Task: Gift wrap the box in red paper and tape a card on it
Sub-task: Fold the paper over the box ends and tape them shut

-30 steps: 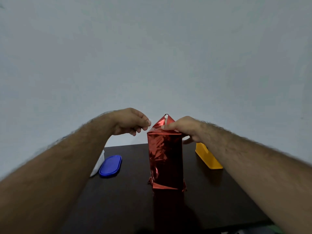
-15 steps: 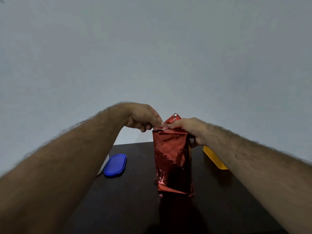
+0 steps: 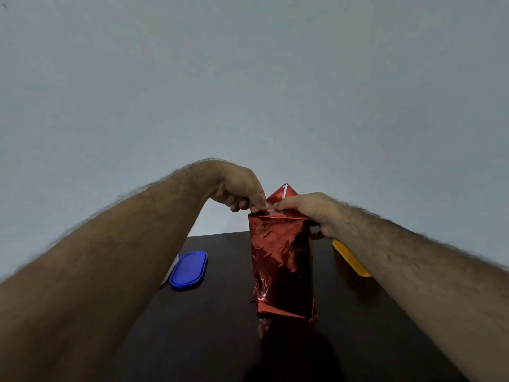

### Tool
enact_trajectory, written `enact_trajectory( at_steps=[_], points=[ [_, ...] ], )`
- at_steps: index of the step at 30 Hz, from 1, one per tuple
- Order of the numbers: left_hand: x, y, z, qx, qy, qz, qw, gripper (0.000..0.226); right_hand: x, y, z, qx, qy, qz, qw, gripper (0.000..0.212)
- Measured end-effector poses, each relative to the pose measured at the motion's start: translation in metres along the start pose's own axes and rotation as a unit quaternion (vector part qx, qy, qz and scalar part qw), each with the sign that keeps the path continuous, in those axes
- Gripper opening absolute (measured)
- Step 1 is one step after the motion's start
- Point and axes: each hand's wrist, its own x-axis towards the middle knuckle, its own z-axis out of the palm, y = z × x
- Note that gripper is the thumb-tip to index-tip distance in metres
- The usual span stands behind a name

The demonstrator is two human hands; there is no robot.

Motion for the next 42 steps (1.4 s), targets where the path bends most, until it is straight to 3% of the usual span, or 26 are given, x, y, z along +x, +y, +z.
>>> enact_trajectory(
  at_steps=[12,19,24,28,33,42],
  points=[
    [0.002,0.025,0.002,0.104,0.052,-0.082,0.990,0.020,-0.001,0.000,-0.001,-0.012,0.008,-0.014,1.000,0.043],
    [-0.001,-0.010,-0.003,0.119,0.080,-0.127,0.982,0.088,0.000,0.001,-0.006,-0.025,0.004,-0.005,1.000,0.045],
    [-0.009,-0.046,-0.001,-0.009,0.067,-0.100,0.993,0.065,0.001,0.001,-0.005,-0.025,0.002,-0.004,1.000,0.043],
    [-0.007,-0.045,0.005,-0.120,0.107,-0.042,0.986,0.056,0.000,0.001,-0.004,-0.026,0.004,-0.007,1.000,0.043],
    [0.003,-0.032,0.021,-0.103,0.105,-0.049,0.988,0.050,0.000,0.002,-0.003,-0.022,0.006,-0.014,1.000,0.042],
    [0.016,-0.038,0.044,-0.214,0.165,-0.096,0.958,0.046,0.006,0.008,-0.007,-0.028,0.007,-0.016,0.999,0.044]
  ],
)
